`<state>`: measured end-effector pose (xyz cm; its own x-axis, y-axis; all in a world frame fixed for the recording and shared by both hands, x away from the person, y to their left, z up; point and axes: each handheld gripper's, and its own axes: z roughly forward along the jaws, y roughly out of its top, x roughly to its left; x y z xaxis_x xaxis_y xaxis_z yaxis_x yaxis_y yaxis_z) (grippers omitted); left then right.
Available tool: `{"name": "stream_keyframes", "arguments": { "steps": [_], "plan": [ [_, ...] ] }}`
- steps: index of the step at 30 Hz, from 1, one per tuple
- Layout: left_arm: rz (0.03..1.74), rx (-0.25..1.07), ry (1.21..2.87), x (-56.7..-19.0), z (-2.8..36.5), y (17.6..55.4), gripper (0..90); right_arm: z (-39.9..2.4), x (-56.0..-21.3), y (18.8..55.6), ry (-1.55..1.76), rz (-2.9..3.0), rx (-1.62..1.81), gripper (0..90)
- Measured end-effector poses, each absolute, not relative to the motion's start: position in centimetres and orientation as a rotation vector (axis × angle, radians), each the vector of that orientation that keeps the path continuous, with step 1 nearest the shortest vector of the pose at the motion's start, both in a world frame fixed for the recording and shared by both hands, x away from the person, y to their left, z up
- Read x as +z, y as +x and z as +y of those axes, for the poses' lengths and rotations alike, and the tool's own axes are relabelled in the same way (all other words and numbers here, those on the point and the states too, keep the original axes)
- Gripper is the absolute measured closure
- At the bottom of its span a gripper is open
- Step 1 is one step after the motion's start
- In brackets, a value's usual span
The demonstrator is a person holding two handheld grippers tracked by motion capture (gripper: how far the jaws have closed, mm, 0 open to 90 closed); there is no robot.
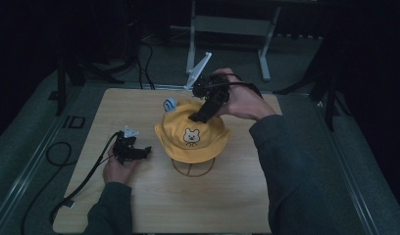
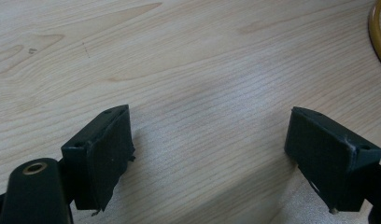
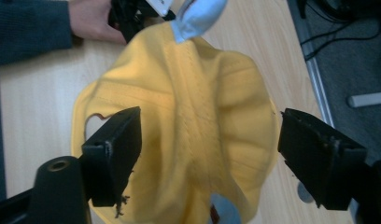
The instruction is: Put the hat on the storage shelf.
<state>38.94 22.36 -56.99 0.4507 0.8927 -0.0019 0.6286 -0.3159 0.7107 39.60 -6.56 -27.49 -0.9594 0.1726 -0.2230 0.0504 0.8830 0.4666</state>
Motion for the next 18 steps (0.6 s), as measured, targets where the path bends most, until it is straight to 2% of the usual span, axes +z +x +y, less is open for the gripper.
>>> {"name": "stream_keyframes", "arguments": {
  "steps": [18],
  "plan": [
    [1.266,0.527,2.059,-57.0,22.4,39.0,15.0,-9.4,-26.2,38.7,0.217,2.768,0.615,18.7]
  ]
}}
